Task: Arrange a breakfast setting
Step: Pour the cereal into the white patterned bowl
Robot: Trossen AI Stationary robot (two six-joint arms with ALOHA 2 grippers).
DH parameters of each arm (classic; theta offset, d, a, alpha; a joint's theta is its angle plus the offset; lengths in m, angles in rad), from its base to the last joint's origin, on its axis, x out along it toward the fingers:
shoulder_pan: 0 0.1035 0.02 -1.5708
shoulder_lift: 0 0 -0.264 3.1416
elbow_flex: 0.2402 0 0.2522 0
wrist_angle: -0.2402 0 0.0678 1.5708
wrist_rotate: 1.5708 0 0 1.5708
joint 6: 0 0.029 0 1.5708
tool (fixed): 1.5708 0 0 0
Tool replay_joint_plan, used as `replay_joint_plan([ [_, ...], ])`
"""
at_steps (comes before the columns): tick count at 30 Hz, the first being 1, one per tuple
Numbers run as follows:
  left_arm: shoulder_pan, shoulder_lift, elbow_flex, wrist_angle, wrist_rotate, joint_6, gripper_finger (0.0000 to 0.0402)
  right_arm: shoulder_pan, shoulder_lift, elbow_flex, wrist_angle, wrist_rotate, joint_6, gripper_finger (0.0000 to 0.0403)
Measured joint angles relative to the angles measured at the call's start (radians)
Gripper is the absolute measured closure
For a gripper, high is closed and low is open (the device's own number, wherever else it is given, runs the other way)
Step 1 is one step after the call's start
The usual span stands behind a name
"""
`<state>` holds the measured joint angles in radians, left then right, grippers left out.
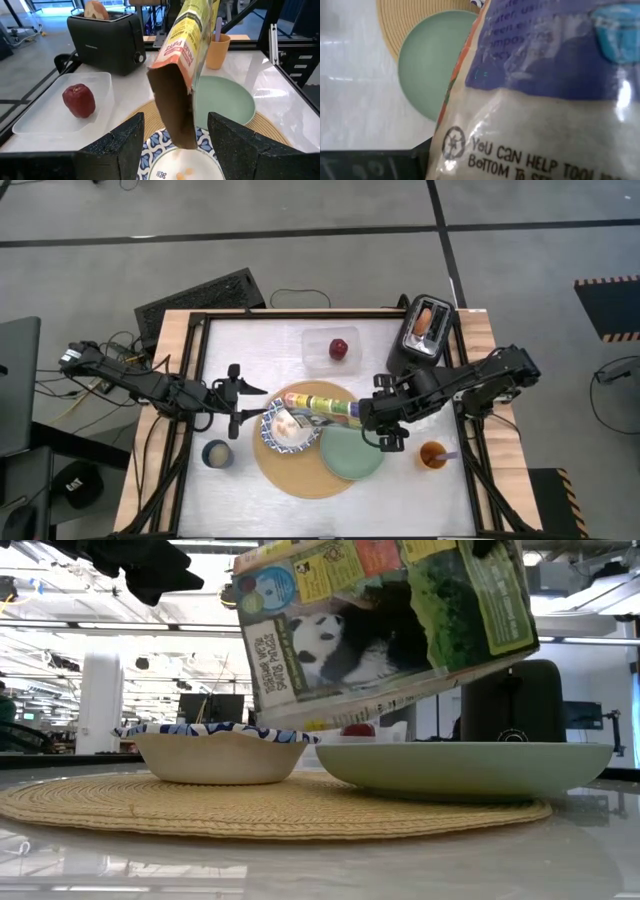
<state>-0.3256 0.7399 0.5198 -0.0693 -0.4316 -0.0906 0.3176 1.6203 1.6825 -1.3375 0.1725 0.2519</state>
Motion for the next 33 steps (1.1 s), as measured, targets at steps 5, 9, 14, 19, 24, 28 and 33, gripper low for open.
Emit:
replay_joint_plan([
  [5,0.0,0.0,0.0,0.005,0.0,-0.036,0.0195,-0.002,0.0,0.025,-0.006,0.013,0.009,0.0213],
  [9,0.0,0.0,0.0,0.007,0.001,-0.062,0.0172,0.013,-0.001,0.048,-0.007,0.037,-0.013,0.0213],
  [14,0.0,0.0,0.0,0.008,0.003,-0.068,0.0126,0.019,-0.001,0.054,0.003,0.019,-0.008,0.0213],
  [19,0.0,0.0,0.0,0.008,0.004,-0.061,0.0107,0.014,0.0,0.053,-0.026,0.019,0.007,0.0213],
  [24,0.0,0.0,0.0,0.008,0.003,-0.058,0.0106,0.014,-0.001,0.053,-0.037,0.032,0.007,0.0214],
  [28,0.0,0.0,0.0,0.008,0.003,-0.053,0.0106,0.011,0.001,0.053,-0.017,-0.001,0.012,0.0214],
  [33,0.0,0.0,0.0,0.008,0.001,-0.053,0.0106,0.005,0.005,0.052,-0.02,0.003,0.016,0.0214],
])
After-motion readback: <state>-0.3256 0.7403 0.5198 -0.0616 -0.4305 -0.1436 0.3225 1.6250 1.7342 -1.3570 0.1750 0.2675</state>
